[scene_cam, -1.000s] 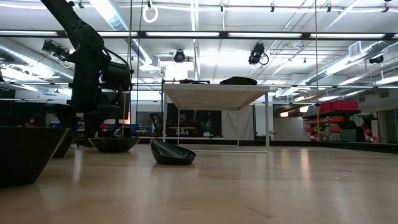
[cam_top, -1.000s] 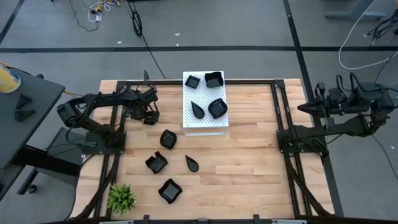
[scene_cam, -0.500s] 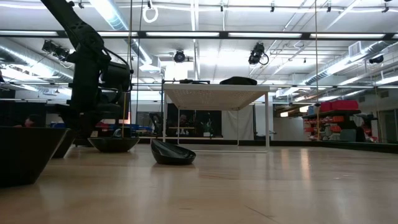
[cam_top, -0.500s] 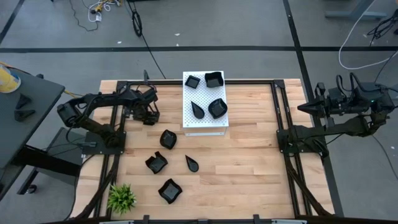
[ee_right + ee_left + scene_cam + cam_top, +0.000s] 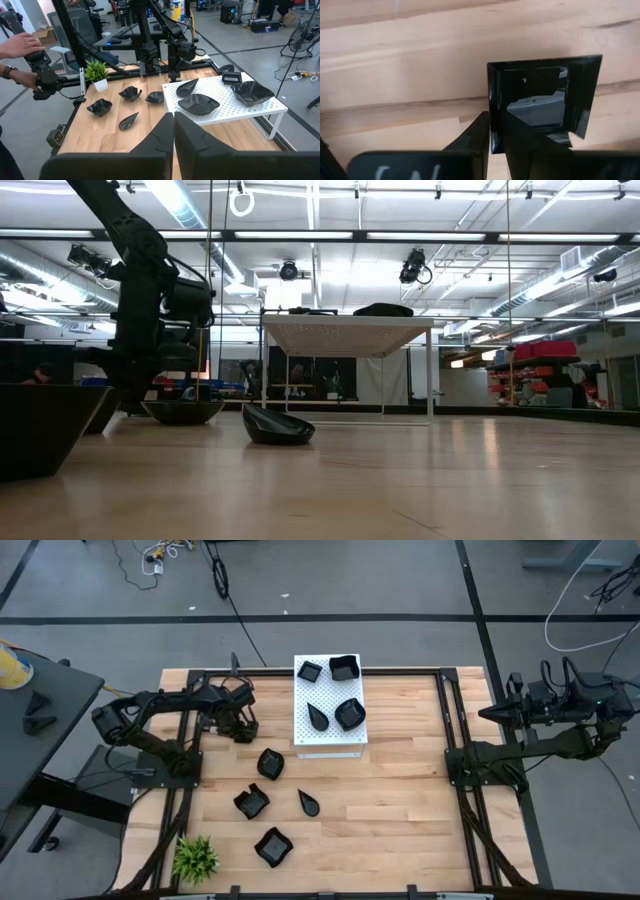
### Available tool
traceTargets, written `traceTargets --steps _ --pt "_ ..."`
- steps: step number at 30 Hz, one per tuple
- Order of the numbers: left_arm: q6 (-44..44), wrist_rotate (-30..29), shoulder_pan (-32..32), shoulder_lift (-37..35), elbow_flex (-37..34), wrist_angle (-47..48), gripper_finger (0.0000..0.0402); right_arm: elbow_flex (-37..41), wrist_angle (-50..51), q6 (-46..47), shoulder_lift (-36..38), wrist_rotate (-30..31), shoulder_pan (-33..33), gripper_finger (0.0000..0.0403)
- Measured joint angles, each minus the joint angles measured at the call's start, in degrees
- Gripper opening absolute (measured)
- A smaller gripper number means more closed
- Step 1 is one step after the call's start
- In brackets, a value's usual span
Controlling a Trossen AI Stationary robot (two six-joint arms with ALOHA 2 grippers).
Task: Pick & Place Mini shaped plates
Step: Stack the square plate on top of the square plate on the shelf
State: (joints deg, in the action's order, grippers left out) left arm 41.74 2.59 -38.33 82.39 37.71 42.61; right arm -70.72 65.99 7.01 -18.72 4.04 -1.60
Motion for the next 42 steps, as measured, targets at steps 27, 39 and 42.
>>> traceTargets --steps 27,39,42 --pt "-1.6 0.2 0.7 -0.8 9.3 1.1 0.0025 0.0 0.0 0.0 0.0 0.0 0.0 0.0019" --pt "-6.6 -1.3 0.1 -0.8 9.4 3.8 0.0079 0.0 0.0 0.0 0.0 0.0 0.0 0.0019" --pt "-8.0 -1.0 -0.5 -0.8 8.8 3.2 0.0121 0.0 0.0 0.0 0.0 0.0 0.0 0.0019"
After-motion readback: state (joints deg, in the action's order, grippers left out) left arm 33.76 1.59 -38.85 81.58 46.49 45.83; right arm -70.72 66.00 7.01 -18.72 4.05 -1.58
